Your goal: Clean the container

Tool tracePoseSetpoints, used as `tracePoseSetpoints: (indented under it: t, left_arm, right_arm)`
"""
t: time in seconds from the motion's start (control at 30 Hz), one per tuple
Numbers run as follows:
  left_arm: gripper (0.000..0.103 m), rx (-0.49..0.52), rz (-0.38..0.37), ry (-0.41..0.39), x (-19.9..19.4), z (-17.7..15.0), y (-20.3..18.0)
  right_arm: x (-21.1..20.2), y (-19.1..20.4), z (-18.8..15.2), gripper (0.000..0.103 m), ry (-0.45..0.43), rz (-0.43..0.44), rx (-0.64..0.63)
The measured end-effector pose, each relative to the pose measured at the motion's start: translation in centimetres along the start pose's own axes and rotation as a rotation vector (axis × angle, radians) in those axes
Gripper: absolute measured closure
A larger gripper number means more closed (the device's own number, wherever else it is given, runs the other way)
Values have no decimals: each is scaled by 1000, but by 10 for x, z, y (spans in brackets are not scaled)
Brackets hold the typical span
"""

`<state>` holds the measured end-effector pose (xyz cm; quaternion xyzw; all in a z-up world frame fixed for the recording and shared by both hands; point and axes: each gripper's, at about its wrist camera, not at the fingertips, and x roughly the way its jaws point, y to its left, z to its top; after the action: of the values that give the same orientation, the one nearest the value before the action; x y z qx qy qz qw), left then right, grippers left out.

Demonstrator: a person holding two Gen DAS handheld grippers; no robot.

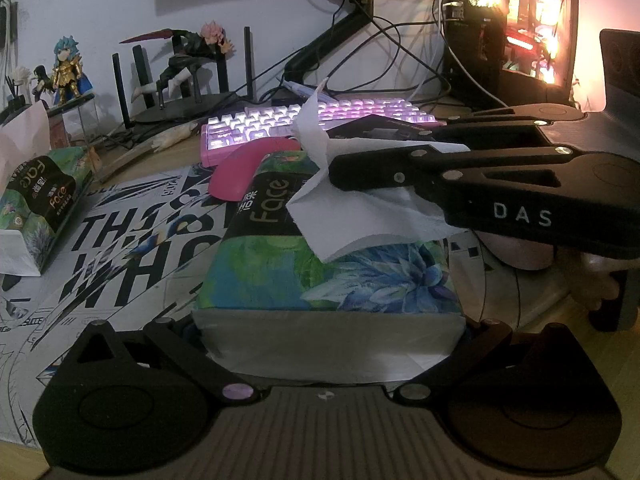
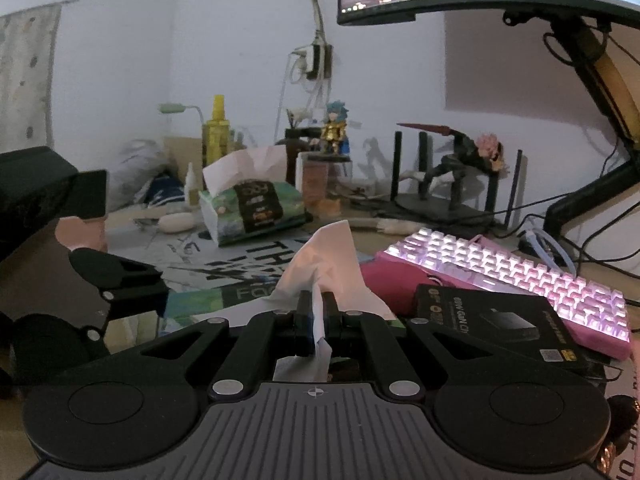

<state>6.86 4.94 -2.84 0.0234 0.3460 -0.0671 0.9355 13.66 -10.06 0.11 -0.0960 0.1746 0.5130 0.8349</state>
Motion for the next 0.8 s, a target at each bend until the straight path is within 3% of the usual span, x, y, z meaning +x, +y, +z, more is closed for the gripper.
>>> tracePoseSetpoints:
  t: [0.43,0.8]
  left_arm:
    - [0,0,0,0,0,0,0]
    - [0,0,0,0,0,0,0]
  right_arm:
    - [0,2,0,98,0,33,-8]
    - [4,-3,-1,98,0,-58,14]
